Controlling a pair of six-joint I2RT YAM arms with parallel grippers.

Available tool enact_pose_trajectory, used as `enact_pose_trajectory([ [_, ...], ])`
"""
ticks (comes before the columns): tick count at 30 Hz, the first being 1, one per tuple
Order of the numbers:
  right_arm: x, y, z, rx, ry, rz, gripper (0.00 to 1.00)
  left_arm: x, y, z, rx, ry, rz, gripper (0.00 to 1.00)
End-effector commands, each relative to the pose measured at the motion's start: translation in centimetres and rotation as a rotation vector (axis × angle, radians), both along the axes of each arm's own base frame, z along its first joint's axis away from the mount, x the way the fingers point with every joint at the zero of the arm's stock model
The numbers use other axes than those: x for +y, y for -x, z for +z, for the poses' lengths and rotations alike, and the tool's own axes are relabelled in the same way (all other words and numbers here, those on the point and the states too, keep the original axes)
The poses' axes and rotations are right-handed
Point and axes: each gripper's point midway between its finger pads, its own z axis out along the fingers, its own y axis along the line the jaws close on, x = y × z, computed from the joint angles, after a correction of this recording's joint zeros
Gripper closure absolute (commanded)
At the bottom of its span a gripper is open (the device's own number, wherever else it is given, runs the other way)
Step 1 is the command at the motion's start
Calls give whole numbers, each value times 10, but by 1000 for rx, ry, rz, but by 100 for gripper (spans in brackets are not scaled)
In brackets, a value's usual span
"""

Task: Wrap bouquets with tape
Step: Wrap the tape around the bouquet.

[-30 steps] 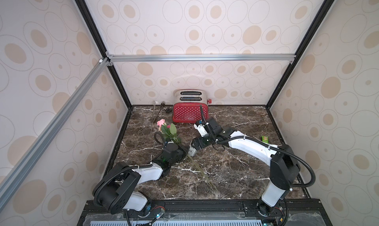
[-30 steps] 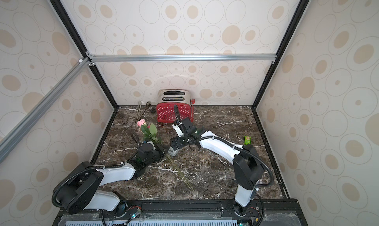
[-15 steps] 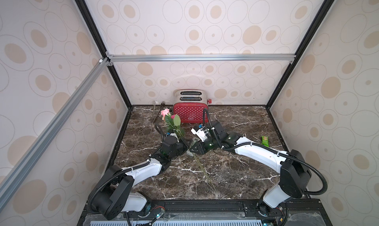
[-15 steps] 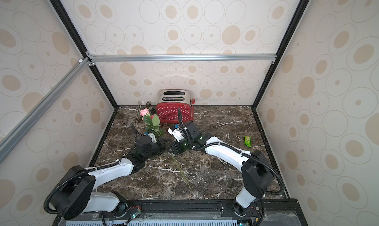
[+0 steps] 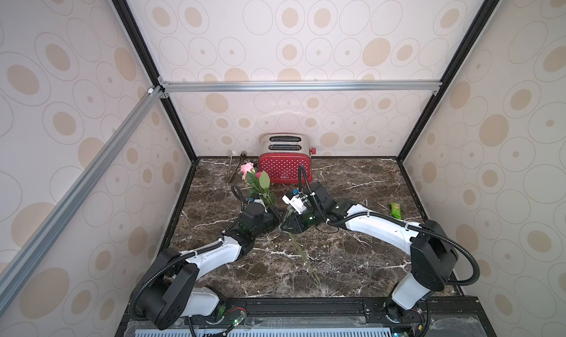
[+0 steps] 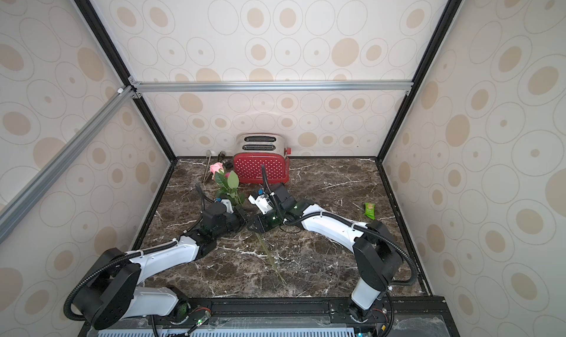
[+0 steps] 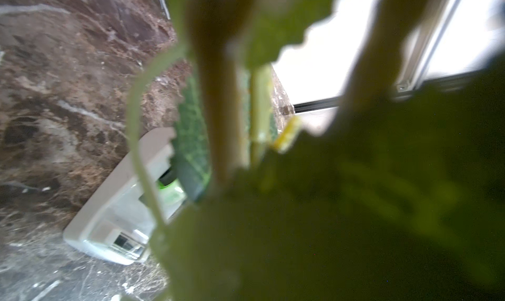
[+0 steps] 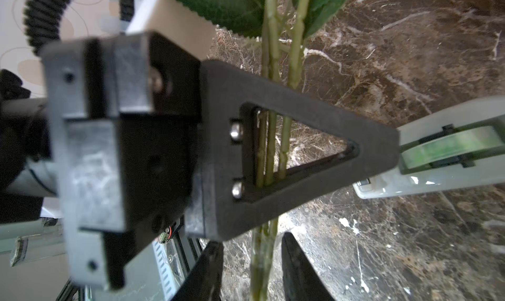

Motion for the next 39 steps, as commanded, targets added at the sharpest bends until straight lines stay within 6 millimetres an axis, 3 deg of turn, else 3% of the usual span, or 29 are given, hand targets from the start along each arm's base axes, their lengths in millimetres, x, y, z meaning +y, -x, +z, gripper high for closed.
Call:
enact_pose_trajectory([
  [1, 2, -3, -5, -22, 25, -2, 61, -1, -2, 20, -57, 47, -3, 100],
  [6, 11, 0, 0, -8, -11, 18, 62, -3, -1, 22, -58, 70, -11, 100],
  [15, 27, 11, 30, 105, -245, 82, 64, -5, 1, 22, -81, 104, -26, 100],
  [19, 30, 18, 34, 154, -278, 125, 76, -4, 2, 23, -89, 109, -26, 100],
  [24, 29, 22, 38, 218, -347, 144, 79, -2, 1, 32, -133, 162, -36, 100],
  [27, 26, 20, 45, 258, -420, 144, 99, -3, 2, 40, -168, 189, -57, 100],
  [30, 24, 19, 44, 265, -420, 139, 100, -4, 2, 42, -178, 196, -66, 100],
  [31, 22, 19, 41, 258, -402, 132, 100, -4, 2, 42, -176, 198, -65, 93],
  [33, 18, 17, 36, 219, -353, 116, 100, -2, 1, 40, -162, 197, -54, 59],
  [35, 11, 13, 26, 168, -267, 92, 100, 0, 0, 37, -145, 186, -43, 39],
  [37, 2, 9, 17, 97, -166, 75, 100, 3, -1, 33, -118, 160, -27, 29],
  [39, -6, 5, 7, 30, -61, 57, 100, 5, -2, 28, -87, 139, -11, 29],
])
